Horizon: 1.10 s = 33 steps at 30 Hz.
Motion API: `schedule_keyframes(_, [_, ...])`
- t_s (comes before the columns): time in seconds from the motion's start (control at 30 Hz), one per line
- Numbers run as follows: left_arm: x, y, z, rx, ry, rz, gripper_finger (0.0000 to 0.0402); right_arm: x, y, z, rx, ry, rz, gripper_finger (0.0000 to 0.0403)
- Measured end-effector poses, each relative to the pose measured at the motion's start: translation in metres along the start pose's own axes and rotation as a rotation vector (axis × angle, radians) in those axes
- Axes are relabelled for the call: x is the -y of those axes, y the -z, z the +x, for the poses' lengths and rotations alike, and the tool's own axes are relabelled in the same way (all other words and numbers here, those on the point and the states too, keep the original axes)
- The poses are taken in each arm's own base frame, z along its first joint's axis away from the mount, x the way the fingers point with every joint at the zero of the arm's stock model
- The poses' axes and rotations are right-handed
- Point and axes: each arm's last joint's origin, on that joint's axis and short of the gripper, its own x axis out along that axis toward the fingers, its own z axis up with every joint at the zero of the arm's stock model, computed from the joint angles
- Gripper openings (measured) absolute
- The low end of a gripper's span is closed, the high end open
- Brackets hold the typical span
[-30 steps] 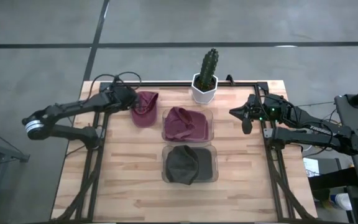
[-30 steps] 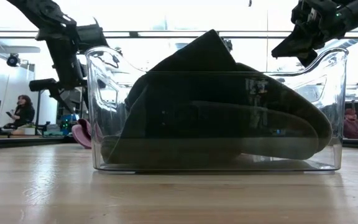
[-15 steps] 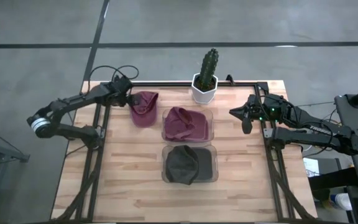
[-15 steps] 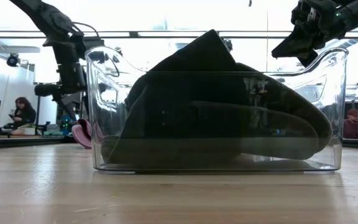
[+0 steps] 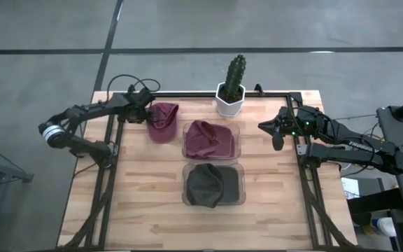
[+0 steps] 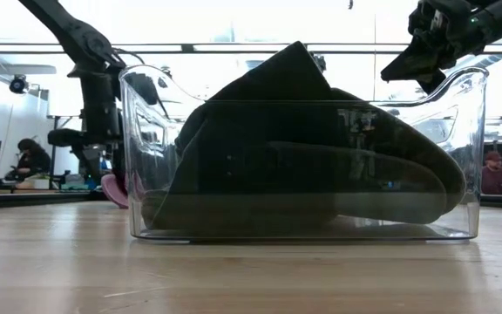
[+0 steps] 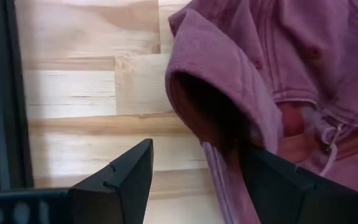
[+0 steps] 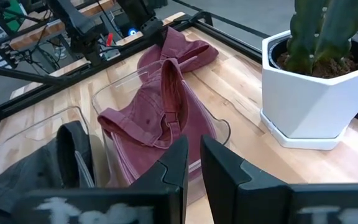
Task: Pick & Place hat
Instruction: Put the red cap into the top transparent bin
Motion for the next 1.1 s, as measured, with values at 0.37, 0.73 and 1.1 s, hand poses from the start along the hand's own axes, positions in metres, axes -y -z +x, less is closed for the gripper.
schedule_keyframes(0.37, [0.01, -0.003, 0.019, -0.052, 0.064, 0.012, 0.0227, 0.0, 0.0, 0.0, 0.0, 0.001, 0.035, 0.0038])
schedule_keyframes(0.73, [0.007, 0.004, 0.034, -0.103, 0.029, -0.004, 0.005, 0.0, 0.0, 0.0, 0.0, 0.002, 0.035, 0.0038])
schedule_keyframes(1.1, [0.002, 0.005, 0.011, -0.033, 0.088, -0.102, 0.0011, 0.0, 0.0, 0.0, 0.001, 0.002, 0.035, 0.0038])
